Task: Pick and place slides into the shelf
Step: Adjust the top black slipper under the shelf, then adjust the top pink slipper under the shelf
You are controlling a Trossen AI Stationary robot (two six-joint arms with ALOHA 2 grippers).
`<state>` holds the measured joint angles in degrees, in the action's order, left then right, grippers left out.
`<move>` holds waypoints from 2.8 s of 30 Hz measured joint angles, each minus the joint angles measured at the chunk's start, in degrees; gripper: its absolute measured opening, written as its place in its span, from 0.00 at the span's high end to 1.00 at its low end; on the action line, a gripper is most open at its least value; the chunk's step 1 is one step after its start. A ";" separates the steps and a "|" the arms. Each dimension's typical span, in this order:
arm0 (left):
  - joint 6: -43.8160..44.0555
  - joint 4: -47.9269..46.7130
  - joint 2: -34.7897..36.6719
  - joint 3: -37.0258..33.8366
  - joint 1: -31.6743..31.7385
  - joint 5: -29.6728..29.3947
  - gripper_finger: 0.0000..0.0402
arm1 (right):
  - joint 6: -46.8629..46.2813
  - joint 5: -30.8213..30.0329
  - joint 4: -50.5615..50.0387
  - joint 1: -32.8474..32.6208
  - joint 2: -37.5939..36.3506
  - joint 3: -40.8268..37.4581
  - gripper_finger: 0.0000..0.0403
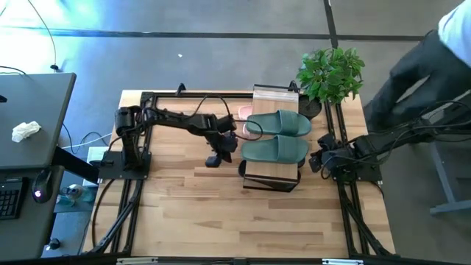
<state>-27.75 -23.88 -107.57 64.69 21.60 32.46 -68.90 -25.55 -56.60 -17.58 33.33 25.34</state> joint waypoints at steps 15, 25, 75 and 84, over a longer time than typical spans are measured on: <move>4.49 3.25 0.00 0.00 -1.77 -7.16 1.00 | 3.28 1.90 9.89 0.28 0.71 -10.81 1.00; 8.45 5.79 0.02 -3.90 -1.71 -9.88 1.00 | 1.83 -0.88 16.57 -0.09 1.09 -13.86 1.00; 38.32 46.62 0.02 -19.69 -11.91 -19.97 1.00 | 3.17 -0.43 24.22 -0.05 1.17 -13.86 1.00; 38.85 42.07 0.30 -19.63 -11.87 -23.02 1.00 | 1.85 -0.09 20.27 -0.05 1.15 -13.86 1.00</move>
<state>11.10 18.18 -107.27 45.06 9.74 9.44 -67.05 -25.64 -36.33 -17.63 34.48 11.49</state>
